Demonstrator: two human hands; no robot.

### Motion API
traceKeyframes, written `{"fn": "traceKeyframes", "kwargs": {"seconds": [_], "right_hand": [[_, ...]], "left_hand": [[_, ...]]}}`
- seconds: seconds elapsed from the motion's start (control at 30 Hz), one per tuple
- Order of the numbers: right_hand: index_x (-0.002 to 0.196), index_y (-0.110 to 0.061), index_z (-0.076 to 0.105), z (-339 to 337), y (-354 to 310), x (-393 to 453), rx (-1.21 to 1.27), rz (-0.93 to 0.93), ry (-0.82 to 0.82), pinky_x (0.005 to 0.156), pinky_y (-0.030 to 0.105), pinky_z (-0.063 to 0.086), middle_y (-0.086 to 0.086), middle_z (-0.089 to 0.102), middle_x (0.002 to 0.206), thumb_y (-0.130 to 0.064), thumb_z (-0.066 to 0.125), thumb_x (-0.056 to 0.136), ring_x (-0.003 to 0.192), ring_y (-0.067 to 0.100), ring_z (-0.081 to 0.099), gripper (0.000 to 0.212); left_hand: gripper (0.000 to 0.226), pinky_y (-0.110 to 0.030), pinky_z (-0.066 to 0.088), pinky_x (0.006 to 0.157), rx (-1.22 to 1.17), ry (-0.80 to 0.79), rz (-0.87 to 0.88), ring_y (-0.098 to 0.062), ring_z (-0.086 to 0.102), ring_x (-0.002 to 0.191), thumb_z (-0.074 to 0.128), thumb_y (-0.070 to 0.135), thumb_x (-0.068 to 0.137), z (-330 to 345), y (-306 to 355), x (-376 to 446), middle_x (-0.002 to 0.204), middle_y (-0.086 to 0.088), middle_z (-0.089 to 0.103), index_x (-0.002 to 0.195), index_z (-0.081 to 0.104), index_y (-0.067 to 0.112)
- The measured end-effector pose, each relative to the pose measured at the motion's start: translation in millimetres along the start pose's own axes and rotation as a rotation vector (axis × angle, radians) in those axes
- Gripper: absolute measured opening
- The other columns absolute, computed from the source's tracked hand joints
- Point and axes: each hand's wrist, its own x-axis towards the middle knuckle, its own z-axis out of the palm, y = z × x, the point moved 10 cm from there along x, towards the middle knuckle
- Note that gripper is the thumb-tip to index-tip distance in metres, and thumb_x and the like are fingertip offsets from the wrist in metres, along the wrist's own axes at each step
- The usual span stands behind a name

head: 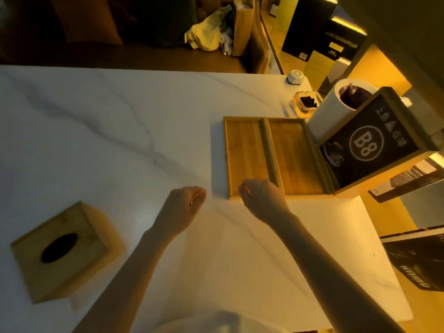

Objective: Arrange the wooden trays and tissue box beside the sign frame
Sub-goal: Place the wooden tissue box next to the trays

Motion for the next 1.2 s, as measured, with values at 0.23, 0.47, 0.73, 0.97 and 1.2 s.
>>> {"fn": "traceKeyframes", "kwargs": {"seconds": [0.23,0.47,0.73,0.97,1.2], "right_hand": [[0.092,-0.006,0.061,-15.7,-126.1,5.9,0.099,-0.297,0.083,0.067,0.033,0.051,0.011,0.067,0.084,-0.027,0.037,0.095,0.071,0.021,0.062,0.032],[0.125,-0.013,0.047,45.9,-204.4,-24.1,0.386,-0.311,-0.043,0.091,0.035,0.043,0.012,0.06,0.121,-0.025,0.037,0.095,0.109,0.028,0.055,0.034],[0.143,-0.012,-0.003,140.6,-230.2,-74.5,0.604,-0.152,-0.417,0.113,0.031,0.006,0.005,0.002,0.157,-0.045,0.028,0.094,0.143,0.018,0.003,0.067],[0.134,-0.017,0.029,166.6,-239.8,-93.0,0.872,0.069,-0.487,0.092,0.028,0.03,0.004,0.046,0.132,-0.039,0.034,0.094,0.122,0.021,0.042,0.046],[0.125,-0.018,0.036,169.9,-230.8,-85.4,0.869,0.112,-0.426,0.089,0.032,0.038,-0.003,0.049,0.112,-0.045,0.034,0.091,0.107,0.017,0.048,0.044]], "left_hand": [[0.026,-0.032,0.047,0.076,0.011,0.359,-0.136,-0.027,0.065,0.082,0.048,0.023,0.088,-114.9,-34.5,-56.4,0.09,-0.016,0.071,0.099,0.065,0.006],[0.029,-0.032,0.04,0.092,0.129,0.586,-0.351,-0.025,0.053,0.11,0.043,0.016,0.092,-184.1,-115.8,-131.3,0.124,-0.014,0.056,0.119,0.052,0.009],[0.058,-0.045,0.016,0.115,-0.042,0.46,-0.628,-0.028,0.013,0.14,0.04,0.031,0.092,-167.7,-200.0,-170.7,0.153,-0.014,0.014,0.14,0.013,0.012],[0.053,-0.045,0.042,0.099,-0.407,0.555,-0.733,-0.029,0.049,0.116,0.054,0.036,0.084,-157.1,-213.1,-185.0,0.13,-0.01,0.051,0.131,0.034,0.019],[0.009,-0.039,0.048,0.081,-0.442,0.574,-0.618,-0.011,0.056,0.083,0.057,0.036,0.08,-160.4,-203.9,-181.8,0.087,0.009,0.059,0.088,0.054,0.034]]}}
